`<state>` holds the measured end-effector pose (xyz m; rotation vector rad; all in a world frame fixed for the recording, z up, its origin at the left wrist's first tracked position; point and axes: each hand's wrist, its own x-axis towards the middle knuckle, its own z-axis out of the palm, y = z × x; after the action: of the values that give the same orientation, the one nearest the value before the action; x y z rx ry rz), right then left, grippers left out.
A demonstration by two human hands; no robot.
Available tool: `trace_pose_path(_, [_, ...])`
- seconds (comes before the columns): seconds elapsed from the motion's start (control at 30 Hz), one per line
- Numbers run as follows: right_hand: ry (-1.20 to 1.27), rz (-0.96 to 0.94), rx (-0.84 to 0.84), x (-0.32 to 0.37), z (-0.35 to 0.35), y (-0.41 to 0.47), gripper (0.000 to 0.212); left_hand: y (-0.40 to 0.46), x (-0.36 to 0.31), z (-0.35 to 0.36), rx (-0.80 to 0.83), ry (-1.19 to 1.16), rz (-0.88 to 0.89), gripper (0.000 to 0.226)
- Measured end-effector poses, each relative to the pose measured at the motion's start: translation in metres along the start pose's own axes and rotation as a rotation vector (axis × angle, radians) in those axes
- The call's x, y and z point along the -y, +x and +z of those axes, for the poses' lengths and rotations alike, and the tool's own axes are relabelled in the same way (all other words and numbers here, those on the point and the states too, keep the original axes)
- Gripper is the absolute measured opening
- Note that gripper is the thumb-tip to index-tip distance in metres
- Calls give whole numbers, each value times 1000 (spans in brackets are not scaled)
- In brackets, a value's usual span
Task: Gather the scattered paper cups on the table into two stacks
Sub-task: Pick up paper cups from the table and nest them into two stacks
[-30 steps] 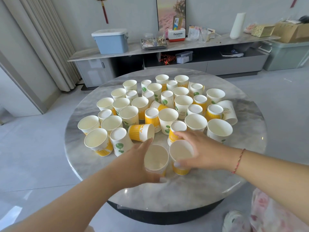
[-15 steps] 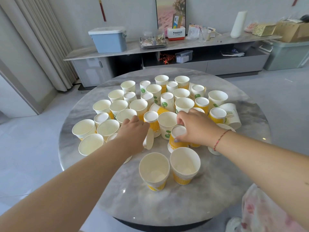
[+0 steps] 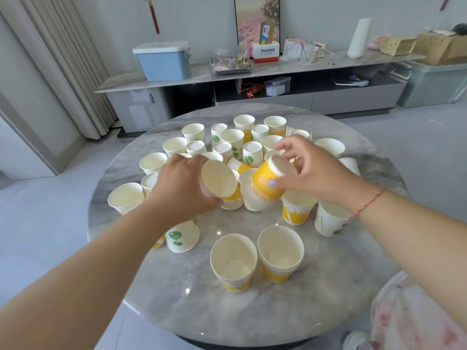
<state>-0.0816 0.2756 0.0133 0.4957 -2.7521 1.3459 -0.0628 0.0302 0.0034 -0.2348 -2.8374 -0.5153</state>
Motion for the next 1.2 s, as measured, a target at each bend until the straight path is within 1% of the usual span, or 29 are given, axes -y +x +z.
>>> trace_pose_path(0.07, [314,8,-64,5,-12,-3,48,-9,-7,-17,36,-279,-140,54])
trace_pose_path(0.1, [493,17,-63,5,-15,-6,47,-13,-10,-21,64,-393,-182,50])
trace_pose_path(0.17, [792,31,15,4,-13,-12,56,-22,-12,-22,113,-570,-237,53])
trace_pose_path(0.2, [852,45,66,2,-9,-15,65,-25,-14,-21,120,-620,-259,60])
trace_pose_path(0.23, [843,53,114,2,-4,-18,73,-28,-16,-21,115,-655,-281,67])
trace_pose_path(0.27, [776,58,147,2,0,-22,78,-31,-18,-21,108,-685,-300,72])
trace_pose_path(0.33, [555,41,175,2,6,-27,77,-37,-22,-24,98,-738,-294,76])
trace_pose_path(0.37, [452,27,187,2,9,-29,77,-40,-23,-26,96,-734,-277,78])
trace_pose_path(0.43, [327,8,224,2,13,-34,81,-49,-25,-27,100,-673,-230,78])
trace_pose_path(0.5, [301,10,232,1,18,-40,83,-58,-28,-26,112,-591,-173,72])
trace_pose_path(0.6, [236,-14,232,-3,20,-47,82,-72,-28,-21,120,-496,-100,75])
trace_pose_path(0.73, [91,-40,252,-13,17,-56,73,-83,-27,-15,146,-448,-101,75])
trace_pose_path(0.8, [51,-33,264,-18,16,-60,74,-87,-26,-9,159,-420,-83,74])
trace_pose_path(0.87, [36,-14,302,-24,15,-62,80,-90,-24,-1,186,-392,-69,74])
trace_pose_path(0.93, [11,5,356,-27,12,-64,84,-91,-20,5,234,-361,-63,81])
trace_pose_path(0.97, [4,5,373,-28,10,-64,83,-91,-19,6,269,-339,-51,90])
trace_pose_path(1.03, [28,10,358,-26,7,-62,70,-90,-18,4,326,-309,-41,107])
trace_pose_path(1.07, [45,19,317,-26,5,-59,60,-87,-17,1,328,-312,-49,105])
trace_pose_path(1.1, [48,26,254,-28,4,-55,49,-85,-15,-3,305,-326,-67,95])
trace_pose_path(1.17, [-55,43,116,-36,0,-45,34,-77,-7,-9,186,-347,-168,64])
trace_pose_path(1.2, [-159,57,71,-41,-1,-40,31,-73,0,-12,106,-326,-229,48])
